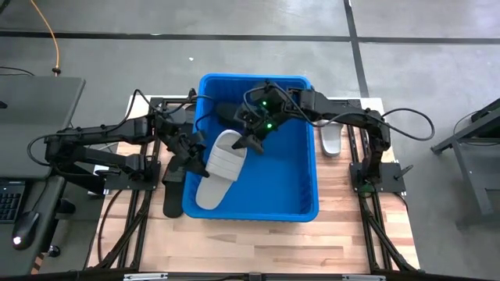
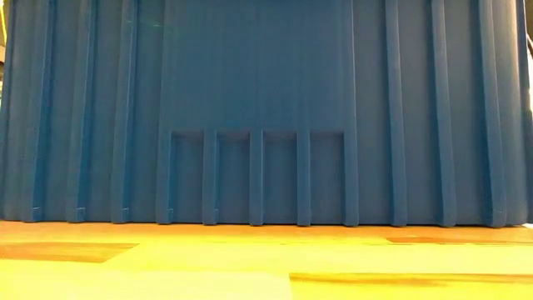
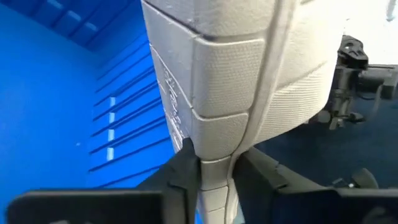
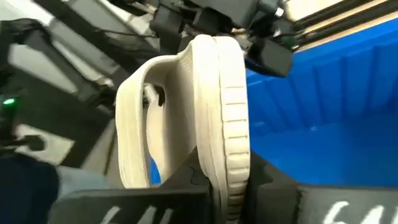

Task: Pick and place slides into bin
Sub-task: Put the white slide into the blue container

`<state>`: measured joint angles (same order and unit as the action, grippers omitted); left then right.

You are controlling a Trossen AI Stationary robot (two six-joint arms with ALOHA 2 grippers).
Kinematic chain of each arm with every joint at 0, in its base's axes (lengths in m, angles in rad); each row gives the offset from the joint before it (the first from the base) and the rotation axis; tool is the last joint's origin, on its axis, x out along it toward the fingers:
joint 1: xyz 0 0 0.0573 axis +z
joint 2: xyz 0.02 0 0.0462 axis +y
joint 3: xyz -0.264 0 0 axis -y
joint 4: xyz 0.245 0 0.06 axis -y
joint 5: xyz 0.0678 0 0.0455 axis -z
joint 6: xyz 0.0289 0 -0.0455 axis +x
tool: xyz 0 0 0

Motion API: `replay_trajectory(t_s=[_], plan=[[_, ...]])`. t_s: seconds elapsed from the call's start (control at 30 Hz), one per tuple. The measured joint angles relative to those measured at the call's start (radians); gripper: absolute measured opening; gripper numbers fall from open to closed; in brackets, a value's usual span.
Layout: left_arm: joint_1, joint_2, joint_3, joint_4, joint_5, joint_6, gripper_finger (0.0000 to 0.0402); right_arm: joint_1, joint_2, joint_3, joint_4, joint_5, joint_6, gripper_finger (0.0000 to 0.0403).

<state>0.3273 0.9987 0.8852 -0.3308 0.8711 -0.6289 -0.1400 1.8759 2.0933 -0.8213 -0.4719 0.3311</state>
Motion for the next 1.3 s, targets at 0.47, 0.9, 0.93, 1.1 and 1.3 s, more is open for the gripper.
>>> replay_trajectory(t_s=[0.47, 0.9, 0.93, 1.1, 1.3], plan=[[0.002, -0.013, 0.002, -0.009, -0.274, 0.008, 0.0132, 0.058, -0.118, 0.000, -0.247, 0.472, 0.167, 0.0002], [0.000, -0.187, 0.001, -0.014, -0.732, 0.000, 0.0138, 0.128, -0.156, -0.001, -0.625, 0.990, 0.515, 0.0001], [0.001, -0.209, 0.001, -0.013, -0.775, 0.015, 0.0138, 0.129, -0.156, 0.000, -0.626, 1.012, 0.553, 0.0001], [-0.001, -0.309, 0.001, 0.030, -0.906, 0.138, 0.0138, 0.129, -0.145, 0.001, -0.505, 1.114, 0.663, 0.0001], [0.000, -0.378, 0.001, 0.080, -0.980, 0.261, 0.0138, 0.122, -0.058, 0.001, -0.349, 1.059, 0.839, 0.0002]])
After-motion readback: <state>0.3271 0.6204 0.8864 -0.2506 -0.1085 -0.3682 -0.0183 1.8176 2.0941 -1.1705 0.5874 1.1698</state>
